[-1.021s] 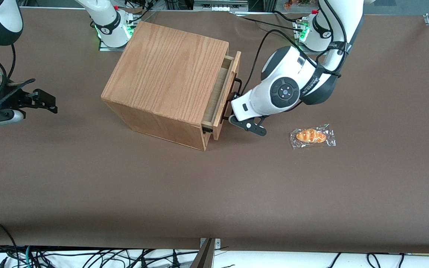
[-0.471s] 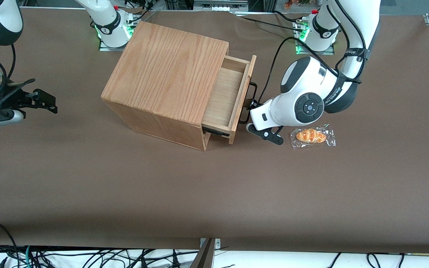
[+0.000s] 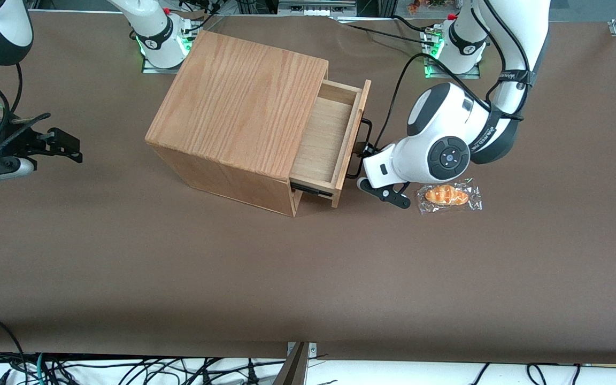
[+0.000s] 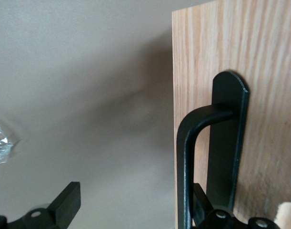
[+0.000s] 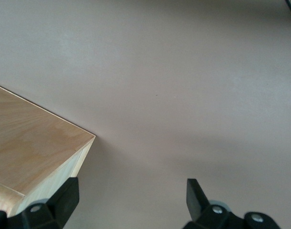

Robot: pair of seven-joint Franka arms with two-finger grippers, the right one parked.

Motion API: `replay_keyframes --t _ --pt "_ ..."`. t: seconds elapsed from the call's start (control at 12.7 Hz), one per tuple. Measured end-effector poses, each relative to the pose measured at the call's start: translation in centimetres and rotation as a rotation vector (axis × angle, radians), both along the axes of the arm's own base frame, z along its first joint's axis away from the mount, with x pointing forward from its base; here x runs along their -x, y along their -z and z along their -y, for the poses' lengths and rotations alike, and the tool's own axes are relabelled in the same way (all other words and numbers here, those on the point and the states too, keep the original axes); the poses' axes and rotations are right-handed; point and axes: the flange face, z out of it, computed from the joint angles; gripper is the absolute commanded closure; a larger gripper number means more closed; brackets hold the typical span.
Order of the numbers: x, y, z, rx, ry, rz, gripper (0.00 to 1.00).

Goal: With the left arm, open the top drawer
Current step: 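Pull the handle with the left gripper, sliding the drawer out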

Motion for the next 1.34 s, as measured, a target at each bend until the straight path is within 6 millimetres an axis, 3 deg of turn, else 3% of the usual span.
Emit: replay_keyframes --t 0.39,0.79,1.34 --pt "-0.2 -0.1 -0.9 0.001 0.003 -0.015 0.00" --pt "-0.8 -0.1 -3.0 0.013 0.021 -0.029 0.00" --pt "-1.1 0.0 -3.9 0.018 0.022 -0.032 0.00"
